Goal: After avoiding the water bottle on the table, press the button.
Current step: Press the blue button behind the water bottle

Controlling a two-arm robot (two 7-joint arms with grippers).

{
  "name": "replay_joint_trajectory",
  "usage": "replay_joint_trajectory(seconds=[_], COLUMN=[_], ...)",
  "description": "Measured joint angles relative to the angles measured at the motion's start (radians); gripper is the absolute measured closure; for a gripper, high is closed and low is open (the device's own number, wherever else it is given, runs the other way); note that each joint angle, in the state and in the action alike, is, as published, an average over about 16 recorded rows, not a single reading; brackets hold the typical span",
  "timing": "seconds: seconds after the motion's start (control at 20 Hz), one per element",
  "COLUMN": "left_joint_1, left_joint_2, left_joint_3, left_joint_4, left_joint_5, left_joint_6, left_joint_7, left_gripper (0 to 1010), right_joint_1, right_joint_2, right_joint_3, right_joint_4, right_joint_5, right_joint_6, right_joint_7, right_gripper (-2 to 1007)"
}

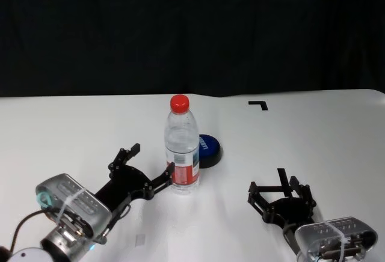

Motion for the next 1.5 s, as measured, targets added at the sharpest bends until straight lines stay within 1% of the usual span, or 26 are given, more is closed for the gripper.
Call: replay_joint_trajectory(seconds=[0.85,1.5], left_joint_1=[-0.062,-0.091], left_joint_2=[-0.007,-0.011], left_joint_3=[0.015,0.023], left_joint_4=[0.073,0.104], left_joint_5=[-0.013,-0.021], left_joint_6=[-0.018,-0.024], left_joint_7=[-0.013,-0.020], left_gripper=[1,1], right_joint_1=[0.000,0.000], right_joint_2=[0.000,0.000], right_joint_3=[0.000,0.000], right_joint_4=[0.000,0.000], right_joint_5=[0.000,0.000], right_joint_6=[0.000,0.000], right_joint_7=[0.000,0.000], right_gripper=[2,2])
